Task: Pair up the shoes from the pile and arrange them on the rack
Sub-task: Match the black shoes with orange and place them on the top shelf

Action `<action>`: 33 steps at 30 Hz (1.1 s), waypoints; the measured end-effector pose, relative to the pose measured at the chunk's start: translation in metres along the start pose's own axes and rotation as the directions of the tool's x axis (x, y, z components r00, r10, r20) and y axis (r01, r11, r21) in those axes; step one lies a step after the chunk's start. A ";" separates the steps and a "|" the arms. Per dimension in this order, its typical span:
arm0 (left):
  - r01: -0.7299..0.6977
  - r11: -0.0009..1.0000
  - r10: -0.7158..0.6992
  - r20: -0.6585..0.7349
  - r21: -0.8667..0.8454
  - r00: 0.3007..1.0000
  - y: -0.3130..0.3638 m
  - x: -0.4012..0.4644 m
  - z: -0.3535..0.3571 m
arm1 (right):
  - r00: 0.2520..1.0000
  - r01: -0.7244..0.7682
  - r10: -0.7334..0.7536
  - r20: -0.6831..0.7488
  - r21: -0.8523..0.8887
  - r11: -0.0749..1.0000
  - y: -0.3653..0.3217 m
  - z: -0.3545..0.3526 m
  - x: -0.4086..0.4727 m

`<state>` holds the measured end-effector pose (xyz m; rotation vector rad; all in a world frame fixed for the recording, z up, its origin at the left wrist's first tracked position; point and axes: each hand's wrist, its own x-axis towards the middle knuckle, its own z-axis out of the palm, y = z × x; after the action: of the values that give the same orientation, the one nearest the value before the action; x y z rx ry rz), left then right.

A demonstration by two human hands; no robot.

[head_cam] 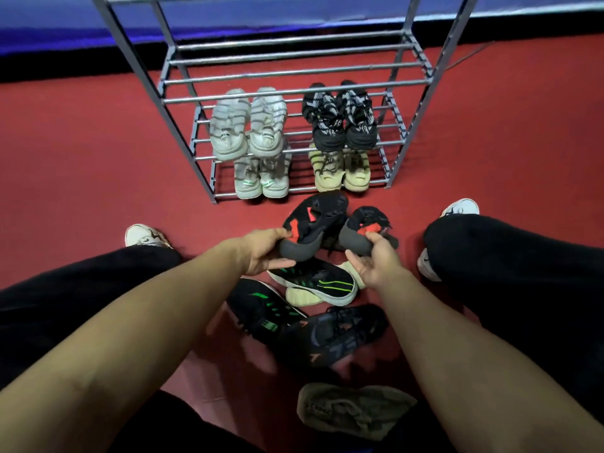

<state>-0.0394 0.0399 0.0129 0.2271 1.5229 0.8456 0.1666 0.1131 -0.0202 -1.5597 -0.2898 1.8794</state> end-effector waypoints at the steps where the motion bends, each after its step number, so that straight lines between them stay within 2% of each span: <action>1: -0.031 0.999 0.031 -0.019 -0.024 0.999 0.002 -0.010 -0.002 | 0.999 0.009 -0.009 0.035 -0.005 1.000 0.000 0.002 -0.007; 6: -0.189 0.978 0.182 -0.085 -0.088 0.980 0.010 -0.061 -0.019 | 0.986 0.110 -0.104 0.134 -0.040 0.993 -0.008 0.014 -0.045; 17: -0.381 0.881 0.333 -0.203 -0.280 0.921 0.038 -0.140 -0.037 | 0.917 0.201 -0.156 0.366 -0.090 0.975 -0.042 0.045 -0.108; 25: -0.450 0.805 0.379 -0.249 -0.385 0.891 0.081 -0.141 -0.054 | 0.890 0.250 -0.183 0.417 -0.114 0.961 -0.080 0.095 -0.114; 33: -0.520 0.763 0.391 -0.368 -0.383 0.844 0.164 -0.096 -0.075 | 0.884 0.261 -0.195 0.425 -0.103 0.960 -0.117 0.192 -0.095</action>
<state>-0.1492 0.0703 0.1829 0.1297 1.4719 1.6797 0.0336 0.1889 0.1700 -1.1468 -0.7935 2.0166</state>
